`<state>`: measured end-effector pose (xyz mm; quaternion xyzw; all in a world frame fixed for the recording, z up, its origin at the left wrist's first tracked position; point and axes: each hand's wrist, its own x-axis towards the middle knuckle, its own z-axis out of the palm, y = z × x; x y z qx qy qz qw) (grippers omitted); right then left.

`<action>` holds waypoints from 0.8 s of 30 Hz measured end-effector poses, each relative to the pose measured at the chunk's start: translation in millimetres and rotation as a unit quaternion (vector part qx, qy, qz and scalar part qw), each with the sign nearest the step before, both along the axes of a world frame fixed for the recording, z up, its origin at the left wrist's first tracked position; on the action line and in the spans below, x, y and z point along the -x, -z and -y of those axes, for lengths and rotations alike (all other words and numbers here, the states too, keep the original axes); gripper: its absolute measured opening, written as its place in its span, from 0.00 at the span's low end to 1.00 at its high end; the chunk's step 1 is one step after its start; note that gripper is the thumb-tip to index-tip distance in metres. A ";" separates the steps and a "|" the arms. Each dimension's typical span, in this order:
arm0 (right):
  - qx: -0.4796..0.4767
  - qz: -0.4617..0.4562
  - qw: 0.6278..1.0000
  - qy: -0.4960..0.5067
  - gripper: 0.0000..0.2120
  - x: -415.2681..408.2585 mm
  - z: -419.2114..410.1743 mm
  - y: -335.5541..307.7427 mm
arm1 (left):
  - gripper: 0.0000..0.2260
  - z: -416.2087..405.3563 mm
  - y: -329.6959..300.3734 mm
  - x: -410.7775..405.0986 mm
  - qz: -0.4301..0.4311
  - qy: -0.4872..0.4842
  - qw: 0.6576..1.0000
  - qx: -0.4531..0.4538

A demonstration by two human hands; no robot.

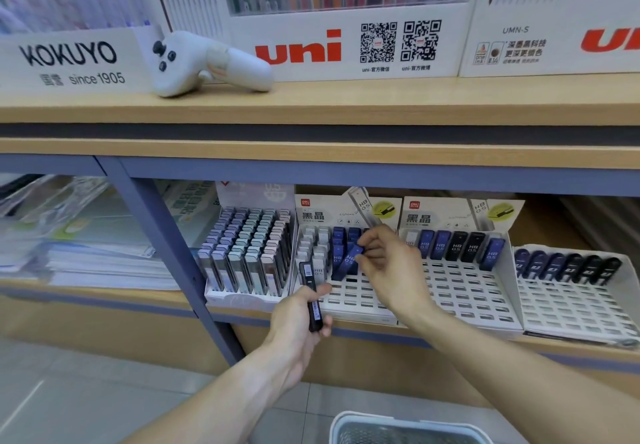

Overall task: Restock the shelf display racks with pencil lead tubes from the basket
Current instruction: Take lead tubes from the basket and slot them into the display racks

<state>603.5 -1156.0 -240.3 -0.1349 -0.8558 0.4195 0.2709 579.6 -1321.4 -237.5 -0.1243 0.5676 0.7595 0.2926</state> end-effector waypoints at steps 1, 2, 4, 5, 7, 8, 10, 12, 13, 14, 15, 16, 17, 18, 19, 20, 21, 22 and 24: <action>-0.010 0.004 1.000 -0.004 0.13 1.2 0.7 1.1 | 0.09 0.2 0.2 0.0 0.000 0.003 1.000 -0.001; -0.017 0.006 1.000 -0.007 0.13 2.2 1.1 2.2 | 0.09 0.6 0.3 0.3 -0.001 0.005 1.000 -0.003; -0.026 0.003 1.000 -0.014 0.12 4.0 1.2 3.1 | 0.09 1.8 0.1 1.1 -0.006 0.011 1.000 -0.002; -0.031 0.000 0.999 -0.022 0.11 4.8 0.9 3.0 | 0.09 2.5 0.1 1.2 -0.012 0.016 1.000 0.001; -0.050 -0.002 0.998 -0.045 0.11 6.4 0.6 1.7 | 0.13 4.2 1.0 0.9 -0.023 0.024 0.999 0.014; -0.064 -0.003 0.996 -0.057 0.12 7.5 0.2 1.5 | 0.14 5.0 1.3 0.6 -0.032 0.029 0.999 0.021; -0.094 -0.008 0.993 -0.075 0.13 10.0 -0.9 2.2 | 0.14 5.5 1.8 -0.3 -0.051 0.041 0.997 0.032; -0.112 -0.002 0.990 -0.087 0.14 11.3 -2.4 4.2 | 0.14 5.3 2.6 -0.4 -0.062 0.045 0.996 0.038; -0.118 0.006 0.988 -0.095 0.14 11.2 -2.8 5.8 | 0.14 5.0 2.8 -0.4 -0.067 0.045 0.996 0.043; -0.121 0.016 0.987 -0.103 0.15 9.7 -2.6 6.7 | 0.13 4.8 3.7 -0.3 -0.075 0.046 0.995 0.050; -0.121 0.023 0.987 -0.108 0.16 7.7 -1.8 6.9 | 0.13 4.3 3.1 -0.6 -0.086 0.050 0.993 0.061; -0.120 0.026 0.987 -0.107 0.17 5.7 -1.4 6.0 | 0.13 4.0 3.0 -0.8 -0.100 0.053 0.991 0.074; -0.116 0.025 0.988 -0.099 0.16 3.8 -0.8 3.5 | 0.13 3.5 2.3 -1.4 -0.114 0.056 0.988 0.084; -0.108 0.024 0.990 -0.084 0.15 1.9 0.0 0.3 | 0.12 3.2 1.3 -2.4 -0.131 0.057 0.985 0.095; -0.090 0.027 0.993 -0.064 0.13 -0.3 1.2 -4.0 | 0.11 3.0 0.1 -3.2 -0.152 0.058 0.981 0.106; -0.055 0.039 0.997 -0.045 0.10 -2.6 2.9 -9.3 | 0.10 2.5 -1.4 -4.2 -0.175 0.062 0.976 0.113; 0.005 0.060 0.998 -0.030 0.07 -5.7 5.0 -15.5 | 0.10 2.0 -2.4 -4.8 -0.195 0.065 0.972 0.116; 0.088 0.091 0.992 -0.024 0.05 -9.1 6.4 -21.3 | 0.09 1.5 -2.9 -5.2 -0.211 0.068 0.969 0.114; 0.267 0.174 0.947 -0.045 0.07 -19.9 6.5 -30.8 | 0.09 -0.3 -3.6 -6.3 -0.236 0.078 0.962 0.109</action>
